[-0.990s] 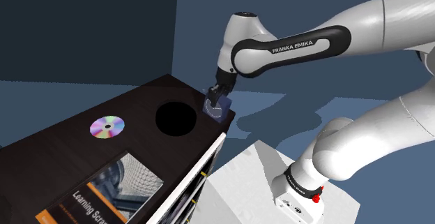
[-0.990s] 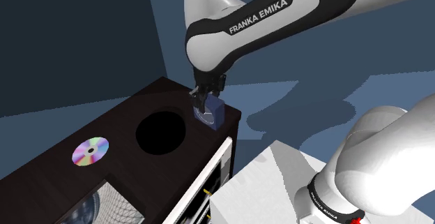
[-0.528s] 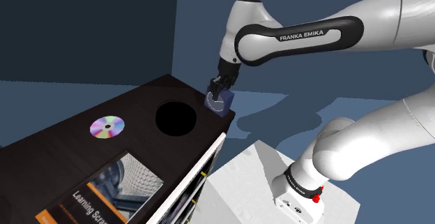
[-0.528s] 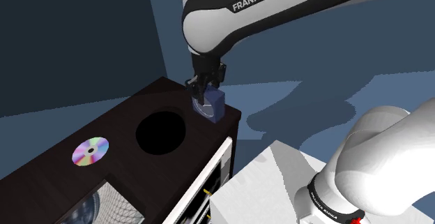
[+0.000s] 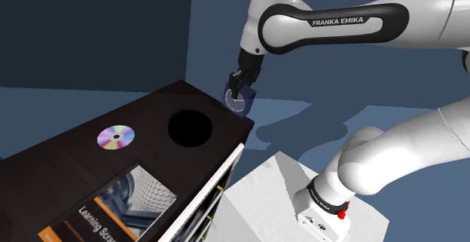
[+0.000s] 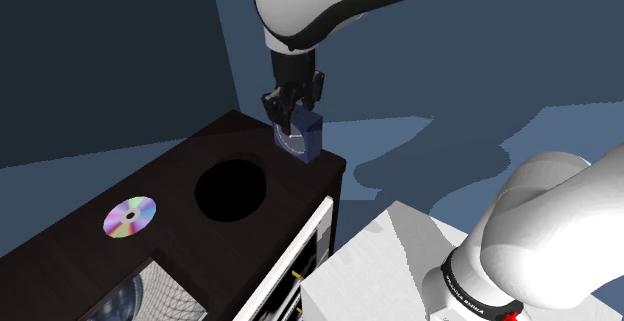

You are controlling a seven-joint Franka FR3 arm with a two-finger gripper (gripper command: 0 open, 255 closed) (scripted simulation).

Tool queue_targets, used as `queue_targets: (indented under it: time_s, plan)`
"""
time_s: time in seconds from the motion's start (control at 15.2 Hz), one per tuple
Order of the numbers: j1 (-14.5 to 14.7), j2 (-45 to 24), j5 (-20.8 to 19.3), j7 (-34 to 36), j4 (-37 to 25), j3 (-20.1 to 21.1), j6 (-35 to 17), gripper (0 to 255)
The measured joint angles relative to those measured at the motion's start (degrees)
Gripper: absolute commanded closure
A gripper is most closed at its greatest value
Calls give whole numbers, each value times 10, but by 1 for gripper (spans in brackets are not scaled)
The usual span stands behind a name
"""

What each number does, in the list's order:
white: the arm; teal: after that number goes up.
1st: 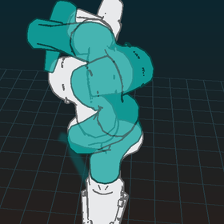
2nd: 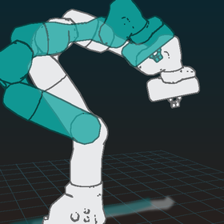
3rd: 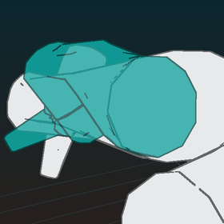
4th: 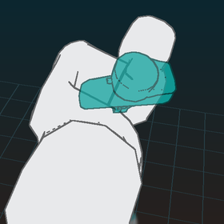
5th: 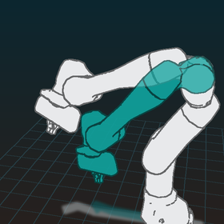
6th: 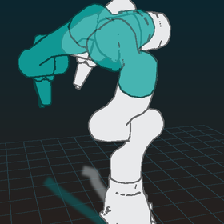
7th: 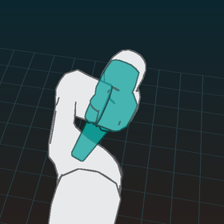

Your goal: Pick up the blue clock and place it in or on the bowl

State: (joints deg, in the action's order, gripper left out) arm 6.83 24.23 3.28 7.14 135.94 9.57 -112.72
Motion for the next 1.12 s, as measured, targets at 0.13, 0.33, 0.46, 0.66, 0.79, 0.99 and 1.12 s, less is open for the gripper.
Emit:
queue_targets:
  time_s: [0.13, 0.33, 0.46, 0.66, 0.79, 0.99, 1.12]
  plan:
    - [-1, 5, 0, -2, -11, -2, 16, 255]
    - [4, -11, 1, 14, -40, 9, 29, 255]
    - [10, -35, 2, 37, -67, 26, 32, 255]
    - [19, -76, 0, 74, -117, 52, 40, 255]
    - [25, -112, -5, 101, -160, 69, 48, 255]
    - [34, -163, -17, 139, -220, 92, 59, 255]
    - [40, -183, -23, 158, -240, 102, 59, 255]
